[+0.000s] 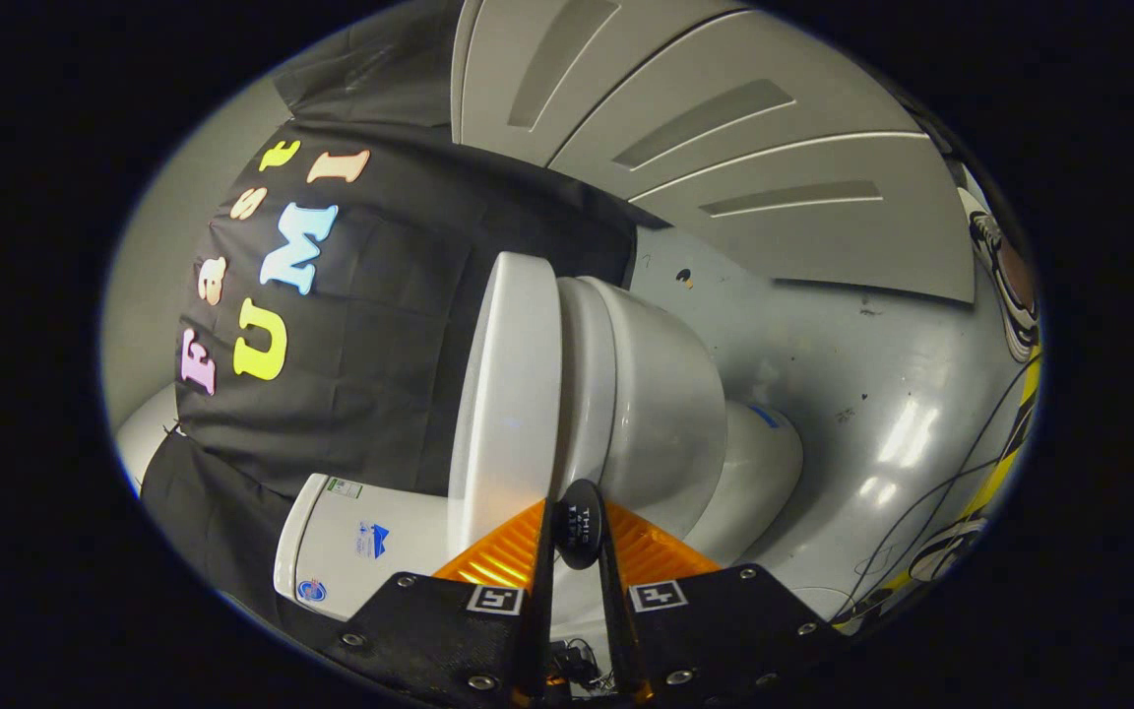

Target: Open the toilet lid.

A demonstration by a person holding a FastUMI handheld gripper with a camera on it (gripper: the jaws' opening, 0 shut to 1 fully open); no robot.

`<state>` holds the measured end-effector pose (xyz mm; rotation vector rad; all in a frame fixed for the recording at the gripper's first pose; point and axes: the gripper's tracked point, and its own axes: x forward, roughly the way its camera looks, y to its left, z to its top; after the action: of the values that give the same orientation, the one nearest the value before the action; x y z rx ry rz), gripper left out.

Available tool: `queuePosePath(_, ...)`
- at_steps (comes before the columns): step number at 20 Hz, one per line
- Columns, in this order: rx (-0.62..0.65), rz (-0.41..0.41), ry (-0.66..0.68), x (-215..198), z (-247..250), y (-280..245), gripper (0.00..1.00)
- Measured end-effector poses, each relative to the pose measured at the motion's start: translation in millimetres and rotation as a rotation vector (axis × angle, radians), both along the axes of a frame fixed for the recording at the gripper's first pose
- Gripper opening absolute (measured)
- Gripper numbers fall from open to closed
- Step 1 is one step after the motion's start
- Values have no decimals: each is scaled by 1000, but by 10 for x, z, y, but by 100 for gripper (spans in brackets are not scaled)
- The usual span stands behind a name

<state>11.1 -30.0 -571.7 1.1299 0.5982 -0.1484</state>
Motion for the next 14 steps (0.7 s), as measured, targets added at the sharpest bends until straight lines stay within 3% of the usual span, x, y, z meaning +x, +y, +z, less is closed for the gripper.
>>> queuePosePath(5,27,-14,-16,8,82,-52,13)
queuePosePath(8,52,-35,-3,4,90,-50,0)
queuePosePath(14,-40,7,30,-2,127,-53,0)
